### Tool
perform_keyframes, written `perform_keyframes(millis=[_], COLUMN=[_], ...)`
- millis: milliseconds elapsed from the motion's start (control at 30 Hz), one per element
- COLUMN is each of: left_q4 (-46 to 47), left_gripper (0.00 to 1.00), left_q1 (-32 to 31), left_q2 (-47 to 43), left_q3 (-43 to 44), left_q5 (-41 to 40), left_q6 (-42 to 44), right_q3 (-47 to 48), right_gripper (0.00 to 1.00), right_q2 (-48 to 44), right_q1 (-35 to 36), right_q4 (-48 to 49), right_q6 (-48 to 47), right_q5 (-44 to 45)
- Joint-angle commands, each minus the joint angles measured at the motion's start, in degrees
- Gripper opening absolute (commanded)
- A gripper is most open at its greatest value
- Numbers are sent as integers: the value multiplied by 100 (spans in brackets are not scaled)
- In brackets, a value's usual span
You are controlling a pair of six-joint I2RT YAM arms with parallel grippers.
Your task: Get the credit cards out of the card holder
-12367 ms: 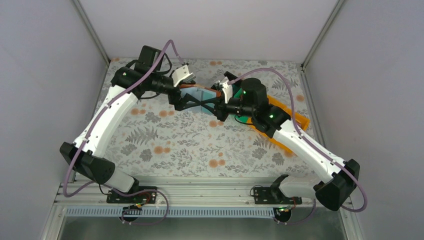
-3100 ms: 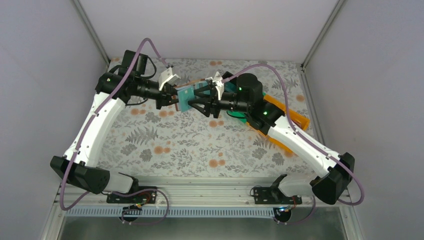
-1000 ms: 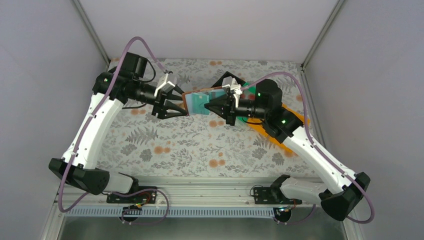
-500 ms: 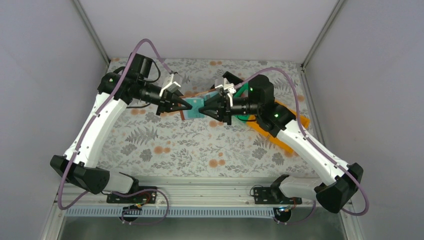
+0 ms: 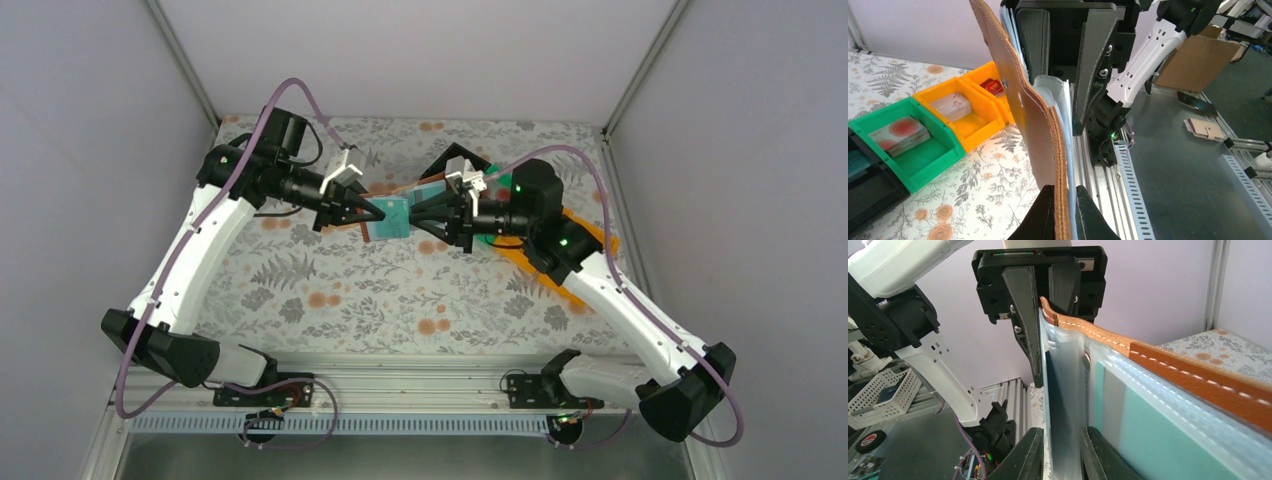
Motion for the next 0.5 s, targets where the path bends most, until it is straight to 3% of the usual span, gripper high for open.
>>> perform_keyframes(millis=[0, 200, 300, 467], left_q4=[-49, -43, -73, -102], left_gripper=[2, 2, 3, 2], left_q1=[-37, -41, -41, -37], left_q2=[-22, -31, 1, -37], left_q3=[15, -4, 4, -11], left_q5=[370, 370, 388, 399], left_q6=[175, 186, 215, 277], right_q3=[72, 83, 131, 181], right_gripper=[23, 22, 12, 7], right_q2=[116, 233, 358, 463], right_q1=[-70, -59, -58, -57], right_q4=[276, 355, 303, 334], right_q6=[129, 161, 177, 243], right_q5=[47, 13, 128, 162])
